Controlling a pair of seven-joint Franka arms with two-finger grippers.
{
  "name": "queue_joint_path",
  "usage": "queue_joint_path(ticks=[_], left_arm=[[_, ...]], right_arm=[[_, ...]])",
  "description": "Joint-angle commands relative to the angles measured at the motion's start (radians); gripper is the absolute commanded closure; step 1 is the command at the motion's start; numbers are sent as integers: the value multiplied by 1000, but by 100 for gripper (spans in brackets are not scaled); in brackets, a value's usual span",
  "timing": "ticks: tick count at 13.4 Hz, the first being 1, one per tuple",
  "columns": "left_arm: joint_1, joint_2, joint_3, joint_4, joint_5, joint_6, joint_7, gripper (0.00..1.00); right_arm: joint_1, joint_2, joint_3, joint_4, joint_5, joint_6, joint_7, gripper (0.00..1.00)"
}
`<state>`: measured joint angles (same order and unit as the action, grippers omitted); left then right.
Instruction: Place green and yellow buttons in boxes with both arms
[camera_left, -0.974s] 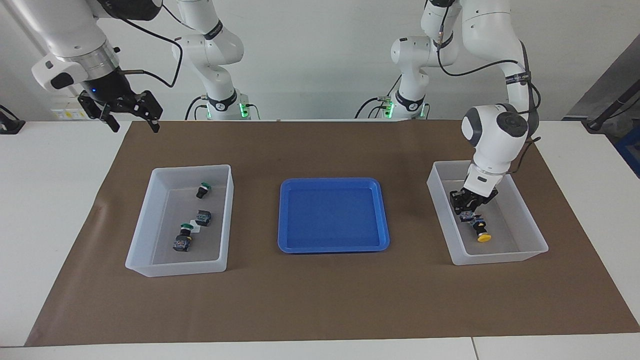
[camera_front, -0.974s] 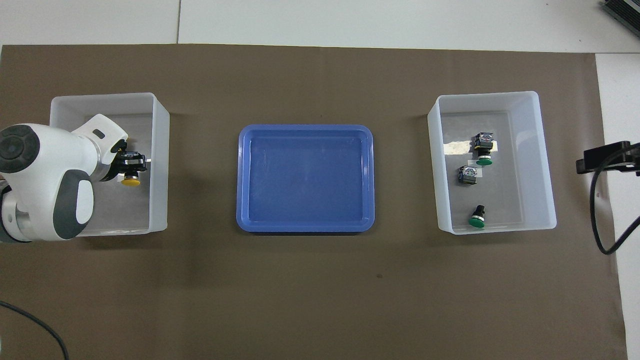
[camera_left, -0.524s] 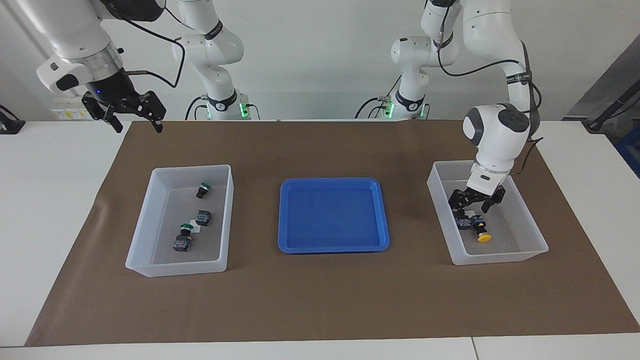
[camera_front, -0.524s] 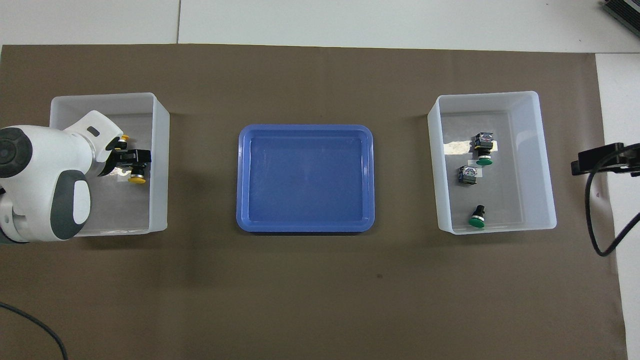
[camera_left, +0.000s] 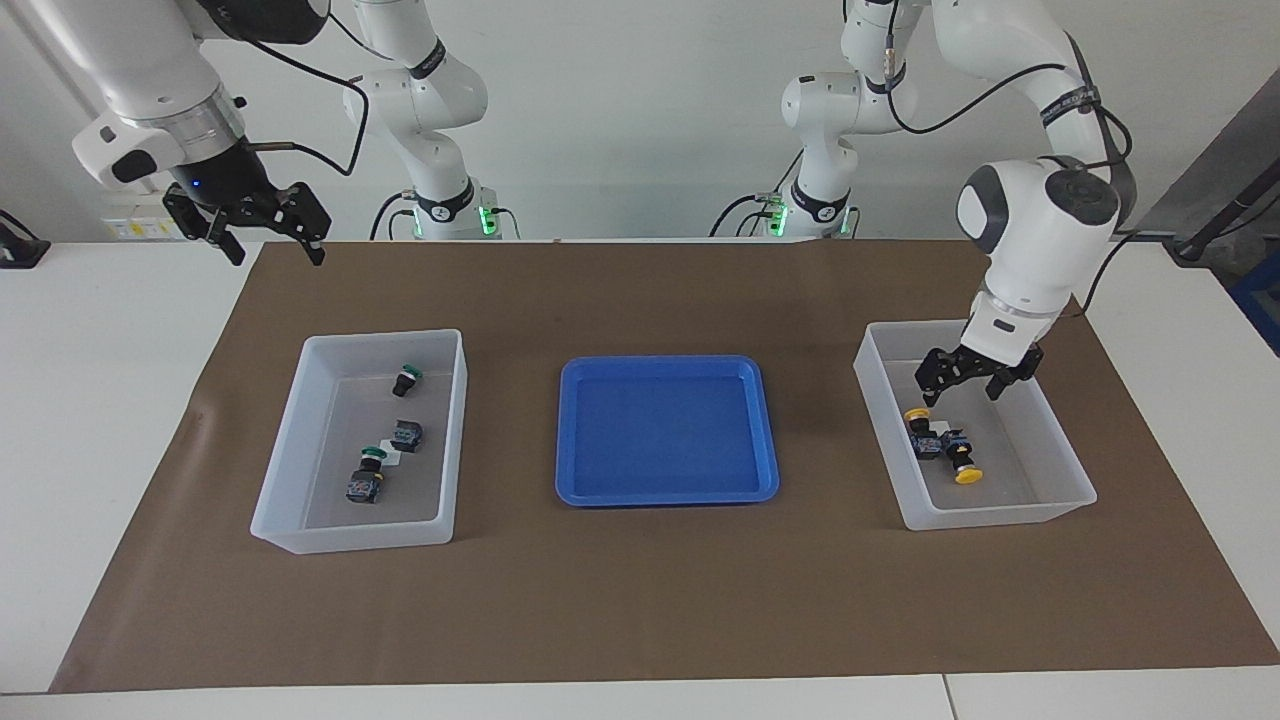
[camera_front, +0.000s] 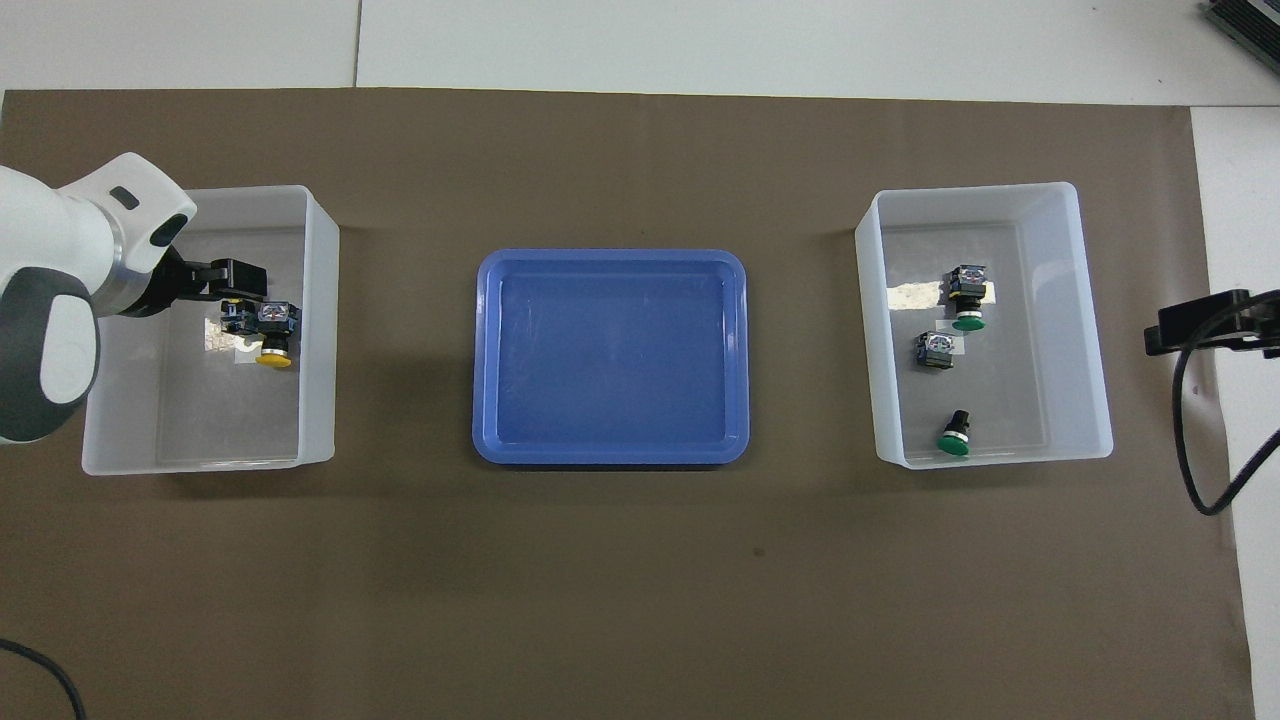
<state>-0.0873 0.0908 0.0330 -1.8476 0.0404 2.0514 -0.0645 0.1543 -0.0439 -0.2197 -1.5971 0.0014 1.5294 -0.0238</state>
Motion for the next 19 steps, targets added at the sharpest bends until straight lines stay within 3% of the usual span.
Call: queue_joint_path(ticks=[1,3,6,10,15,19], left_arm=[[-8,-115,-34,18,-13,-121,17,0],[-6,-166,-59,68,-14,-244,19,0],[6,-157,-50,214,-82,-431,14,0],[26,-184,-44,154,-82,-384,12,0],[72,-85,-38,300,-120,-456,12,0],[58,-91,-41,271,-80,-372,97,0]], right_arm=[[7,-28,-7,-29,-20,-8,-19,0],[10,-27,-7,-26,-23,1,-37,0],[17,-27,-7,-26,-32,21,-41,0],[8,-27,-6,-26,-41,14,-65,0],[11,-27,-4,-27,-41,23,-54,0],[16,-27,-6,-29,-41,25,-56,0]])
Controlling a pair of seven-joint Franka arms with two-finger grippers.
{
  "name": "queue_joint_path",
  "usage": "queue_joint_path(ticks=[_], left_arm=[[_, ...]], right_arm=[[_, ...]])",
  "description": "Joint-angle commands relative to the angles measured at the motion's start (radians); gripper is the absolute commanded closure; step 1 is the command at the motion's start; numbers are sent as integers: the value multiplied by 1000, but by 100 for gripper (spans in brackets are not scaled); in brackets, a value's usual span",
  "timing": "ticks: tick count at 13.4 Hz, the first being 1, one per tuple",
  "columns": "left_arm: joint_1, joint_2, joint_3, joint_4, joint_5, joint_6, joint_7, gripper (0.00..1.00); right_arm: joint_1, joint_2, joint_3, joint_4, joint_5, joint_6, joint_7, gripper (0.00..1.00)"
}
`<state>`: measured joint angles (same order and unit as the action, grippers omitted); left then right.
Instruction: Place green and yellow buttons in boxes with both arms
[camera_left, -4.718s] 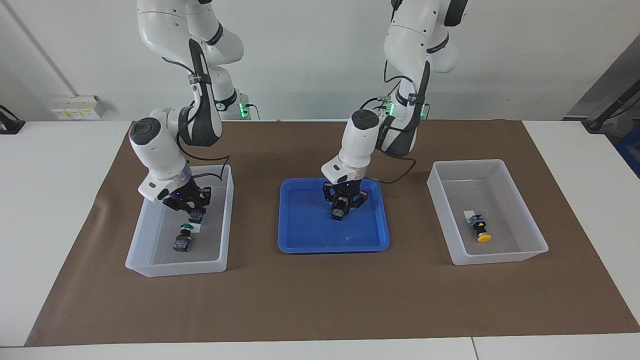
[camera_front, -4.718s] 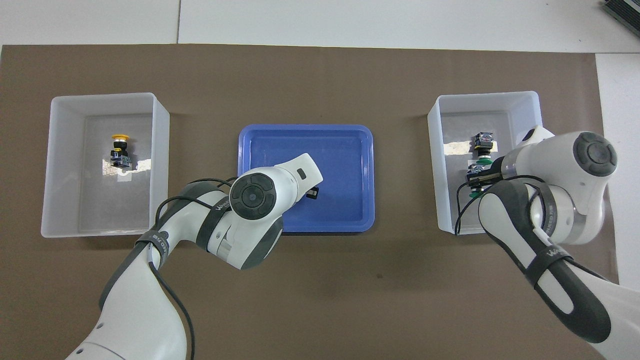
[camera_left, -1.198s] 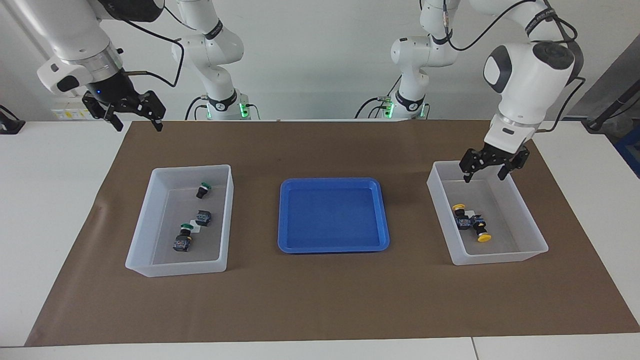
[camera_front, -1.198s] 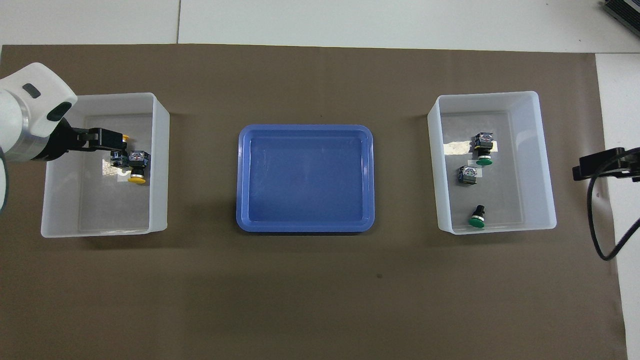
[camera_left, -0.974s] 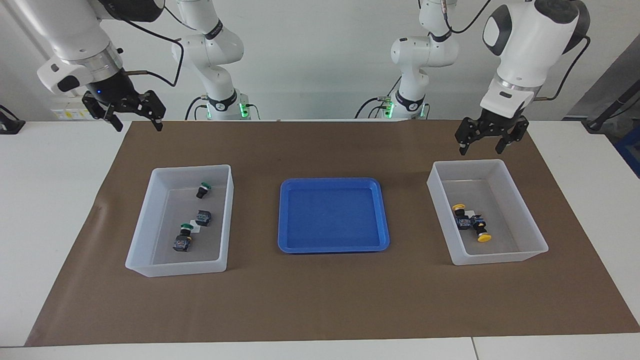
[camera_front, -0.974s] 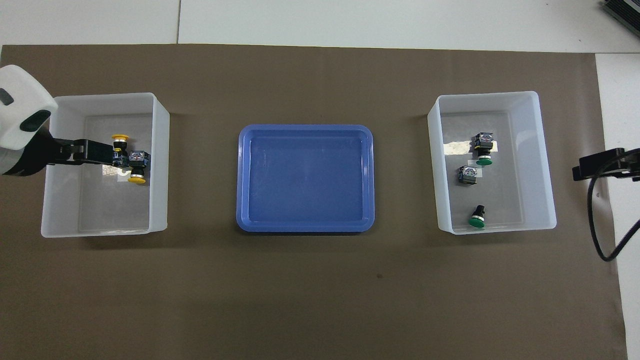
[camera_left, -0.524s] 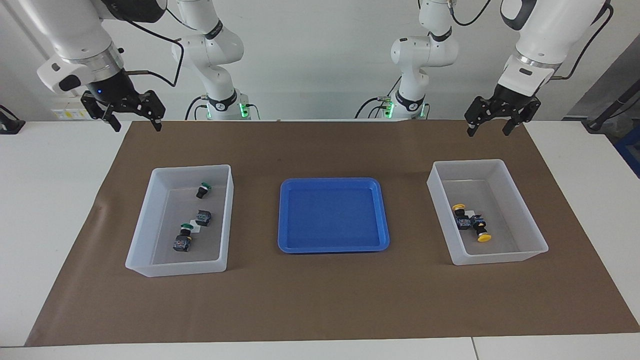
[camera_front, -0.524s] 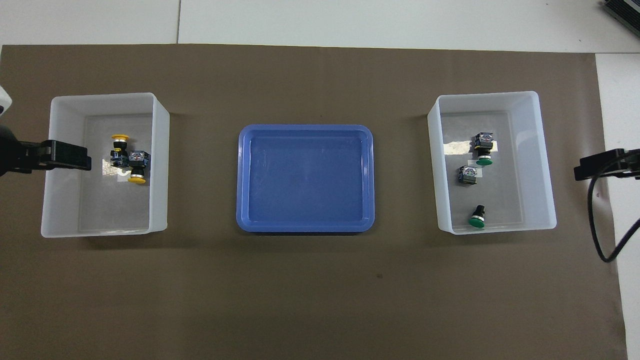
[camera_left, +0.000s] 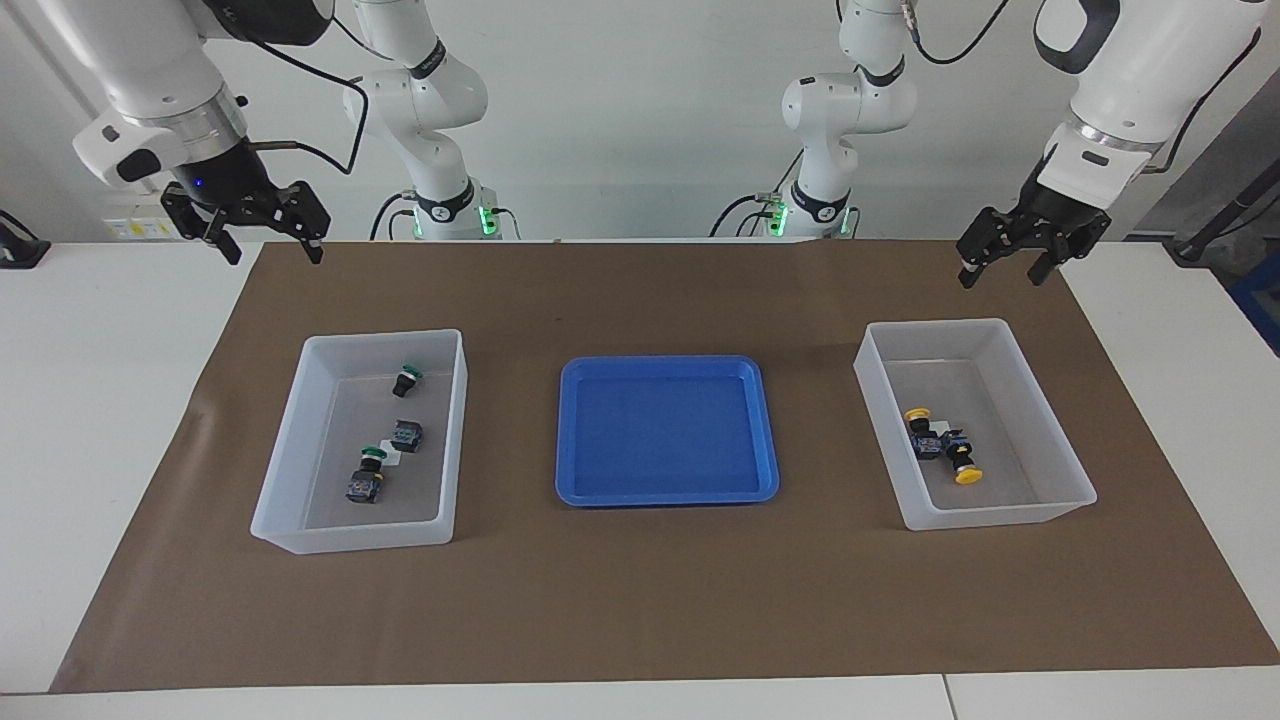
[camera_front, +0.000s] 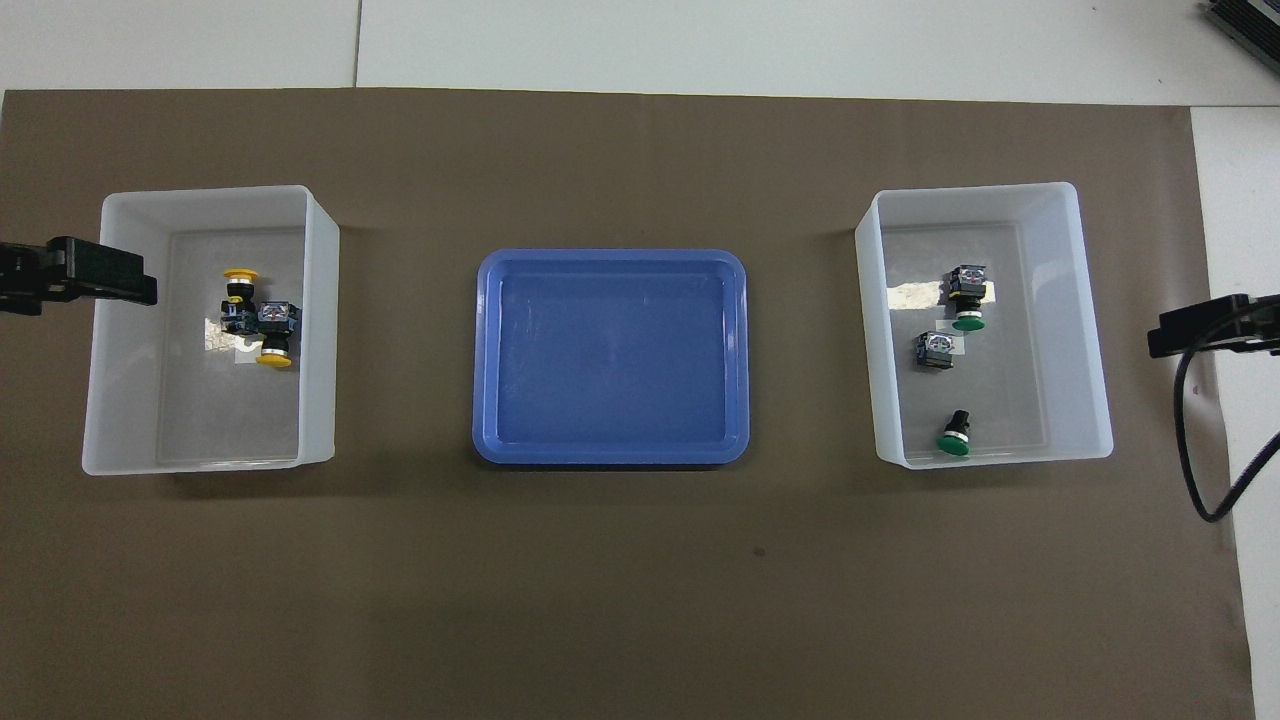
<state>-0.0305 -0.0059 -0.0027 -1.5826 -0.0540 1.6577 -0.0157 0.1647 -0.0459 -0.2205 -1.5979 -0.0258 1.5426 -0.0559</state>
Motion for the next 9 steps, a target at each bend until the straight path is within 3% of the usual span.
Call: queue_joint_path(ticks=[1,9], left_arm=[[1,0,-8,-6,14,23,49,0],[11,0,-6,-2,51,1,158,0]], right_arm=[[3,-25,-5,-28,-14,10,-24,0],[3,-25,-7,-28,-16,11,-24,0]])
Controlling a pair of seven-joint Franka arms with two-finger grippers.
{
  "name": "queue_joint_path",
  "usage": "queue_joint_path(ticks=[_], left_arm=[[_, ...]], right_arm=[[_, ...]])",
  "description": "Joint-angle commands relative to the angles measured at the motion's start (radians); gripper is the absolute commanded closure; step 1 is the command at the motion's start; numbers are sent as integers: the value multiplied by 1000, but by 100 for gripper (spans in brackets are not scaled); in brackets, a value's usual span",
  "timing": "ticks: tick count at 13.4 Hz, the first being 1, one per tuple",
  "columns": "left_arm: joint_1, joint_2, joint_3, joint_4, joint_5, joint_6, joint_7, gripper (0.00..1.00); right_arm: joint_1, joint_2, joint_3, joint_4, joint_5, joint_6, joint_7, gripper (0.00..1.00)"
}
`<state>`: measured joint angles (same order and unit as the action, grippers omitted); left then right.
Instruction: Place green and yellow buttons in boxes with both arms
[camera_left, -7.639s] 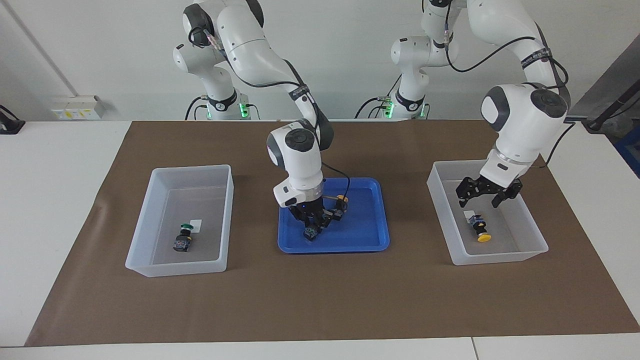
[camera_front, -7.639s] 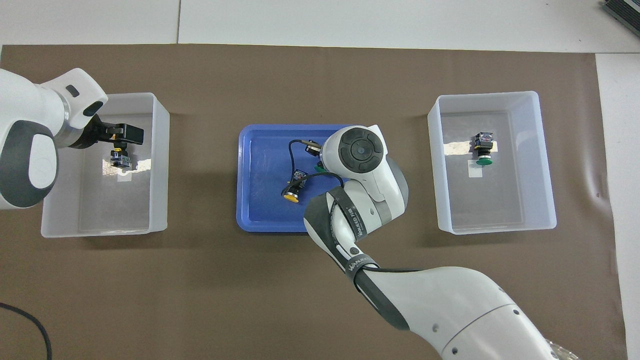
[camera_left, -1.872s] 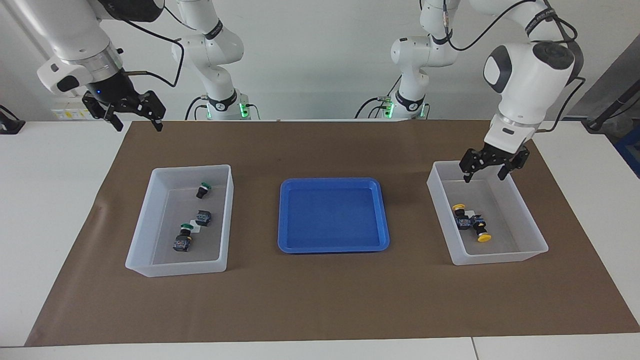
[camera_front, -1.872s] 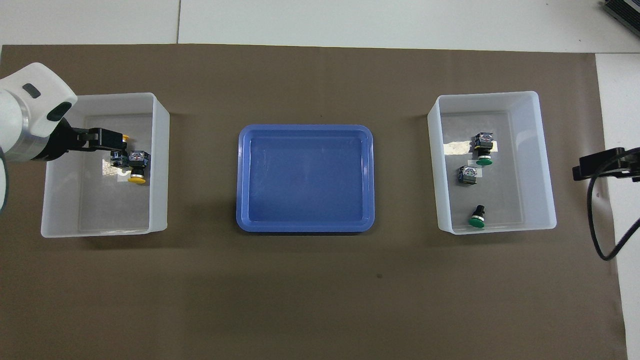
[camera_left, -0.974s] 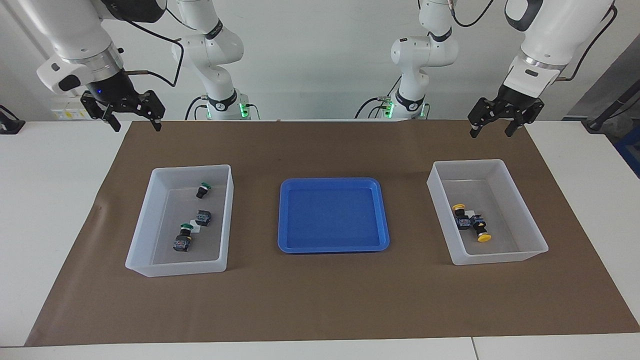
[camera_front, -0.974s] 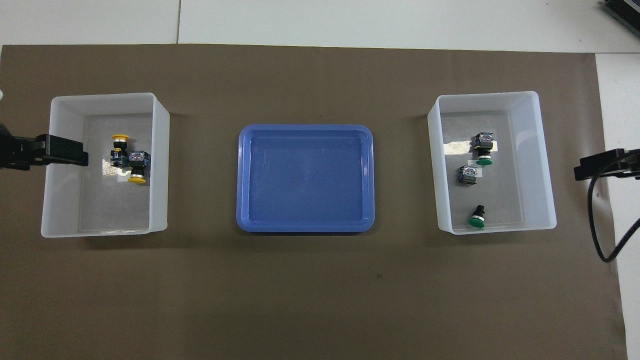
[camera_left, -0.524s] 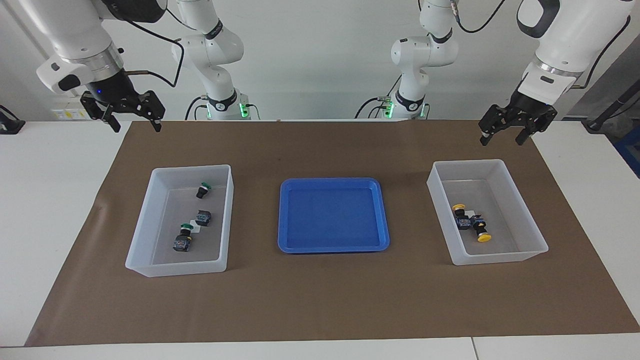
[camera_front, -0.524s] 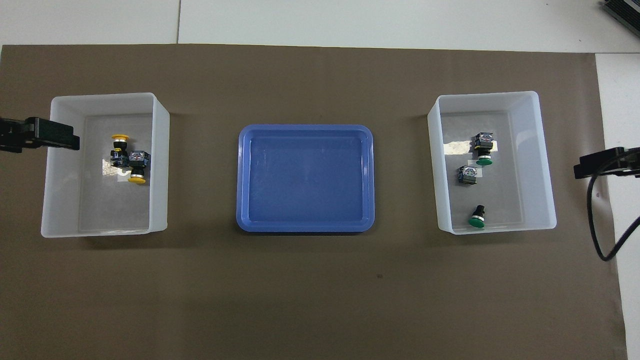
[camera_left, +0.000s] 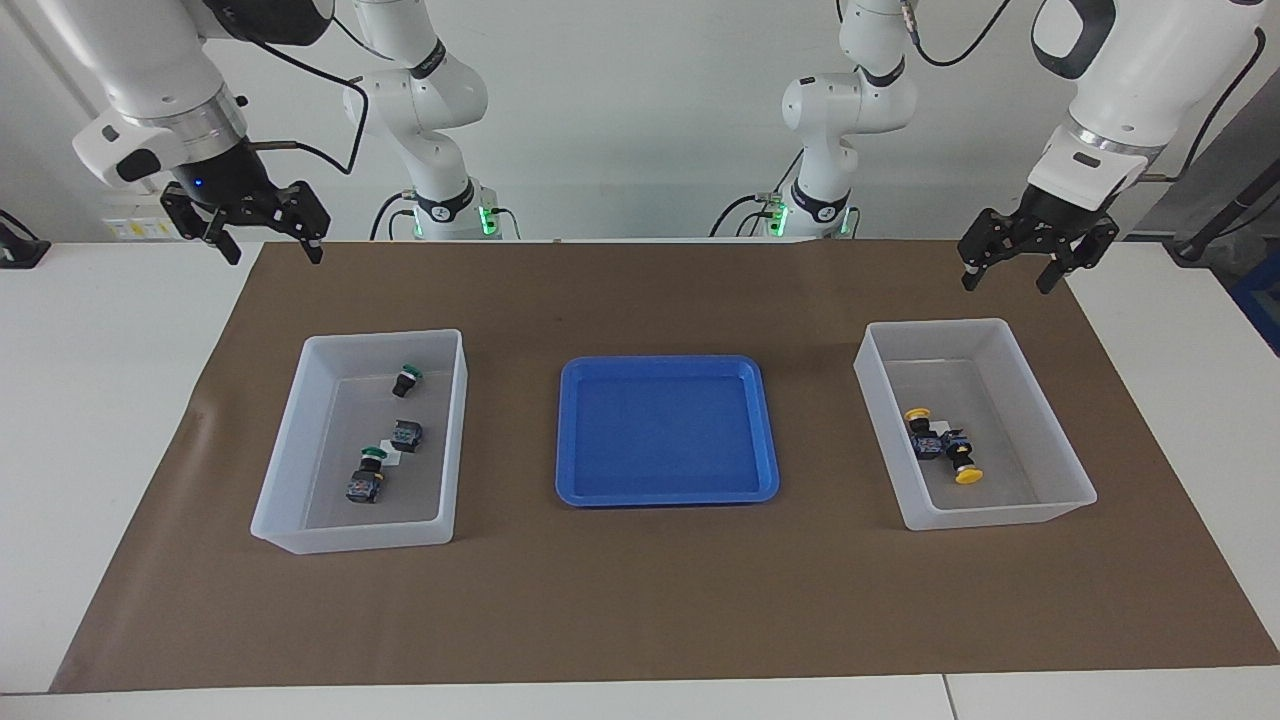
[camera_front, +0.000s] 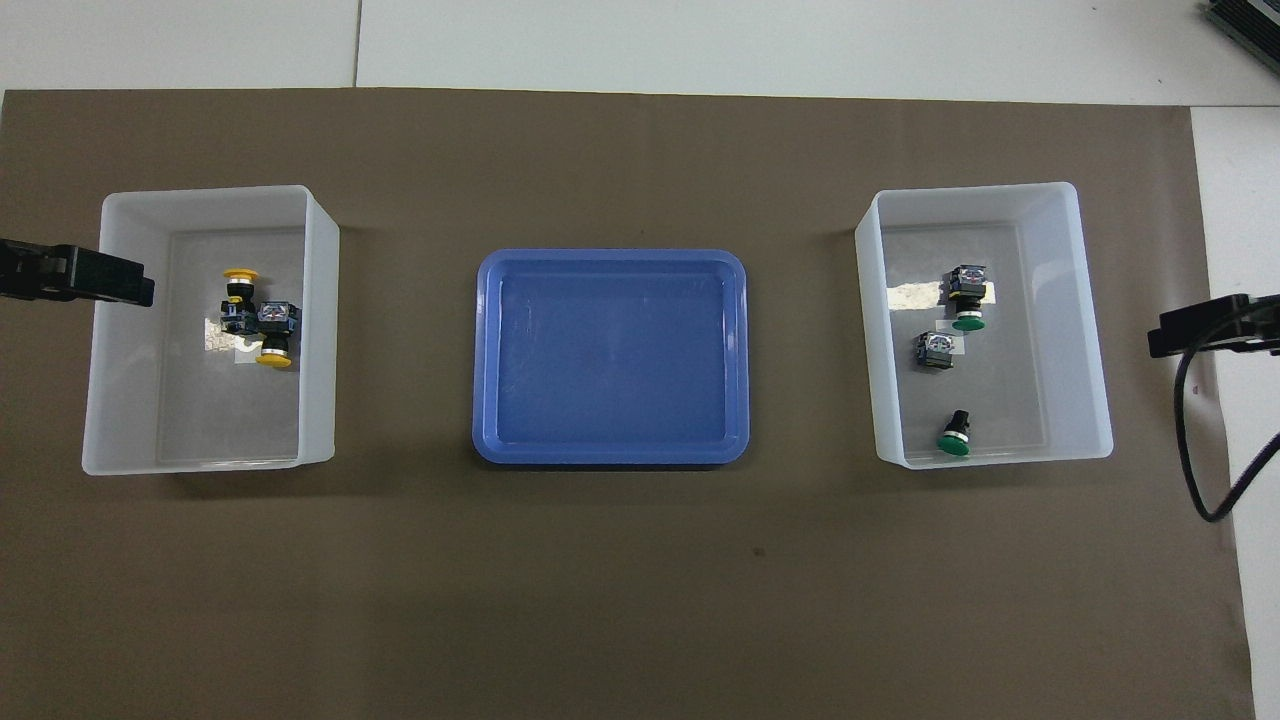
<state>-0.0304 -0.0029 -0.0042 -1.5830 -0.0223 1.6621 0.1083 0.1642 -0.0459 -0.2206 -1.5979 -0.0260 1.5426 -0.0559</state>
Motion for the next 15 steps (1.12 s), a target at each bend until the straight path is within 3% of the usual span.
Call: queue_joint_path(ticks=[1,15], left_arm=[[10,-3,-5,-2,19,-4,34,0],[3,-9,-11,11,48,-107,31,0]], right_arm=[[3,-25,-6,-28,-15,11,-22,0],[0,-25,-6,-28,-15,8,-24,0]])
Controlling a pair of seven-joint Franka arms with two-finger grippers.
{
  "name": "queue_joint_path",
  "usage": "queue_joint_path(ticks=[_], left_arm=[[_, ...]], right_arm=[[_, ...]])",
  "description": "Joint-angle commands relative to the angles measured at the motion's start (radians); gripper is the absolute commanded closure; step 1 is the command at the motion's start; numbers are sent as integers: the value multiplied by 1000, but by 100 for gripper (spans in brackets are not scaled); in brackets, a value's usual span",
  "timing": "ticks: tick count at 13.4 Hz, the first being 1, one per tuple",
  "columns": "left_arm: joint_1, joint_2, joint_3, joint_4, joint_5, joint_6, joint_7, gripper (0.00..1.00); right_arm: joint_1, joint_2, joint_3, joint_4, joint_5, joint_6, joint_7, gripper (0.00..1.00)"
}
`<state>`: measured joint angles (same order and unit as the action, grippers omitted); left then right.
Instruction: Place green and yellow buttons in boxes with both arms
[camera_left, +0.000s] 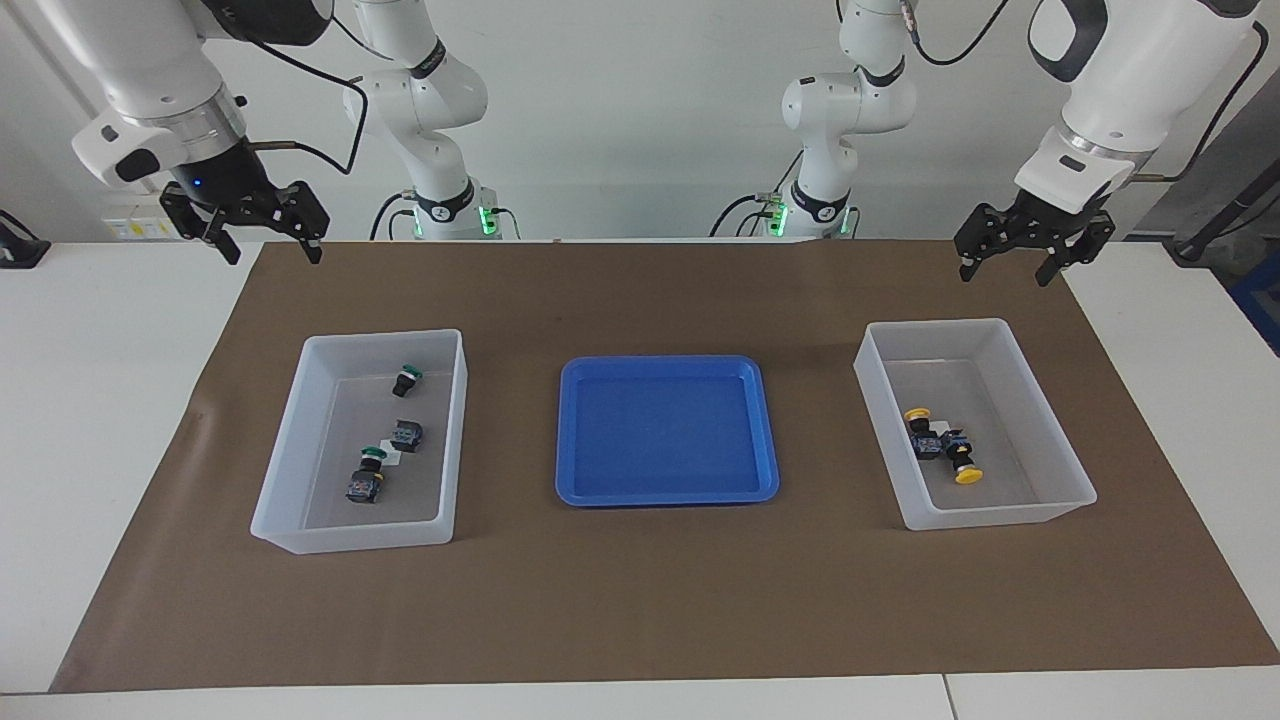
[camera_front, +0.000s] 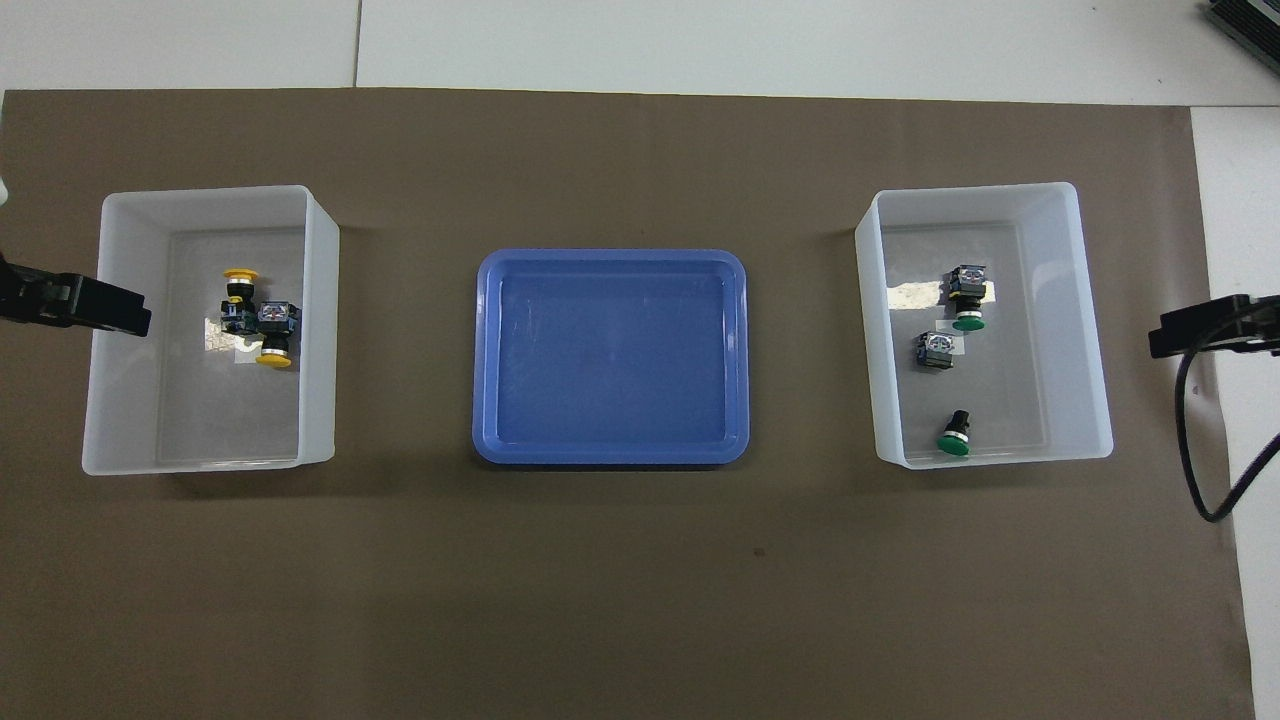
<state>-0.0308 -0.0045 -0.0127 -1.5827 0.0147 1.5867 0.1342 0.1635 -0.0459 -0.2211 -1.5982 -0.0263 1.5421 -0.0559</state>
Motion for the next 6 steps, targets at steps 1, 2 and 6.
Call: queue_joint_path(ticks=[1,2,6], left_arm=[[5,-8,-3,10,11,-31,5,0],[6,-8,-3,10,11,-31,7,0],[9,-9,-3,7,11,-27,7,0]], right_arm=[[1,-25,-6,-28,-15,9,-24,0],[1,-25,-6,-28,-15,9,-24,0],[1,-25,-6,-28,-15,7,-24,0]])
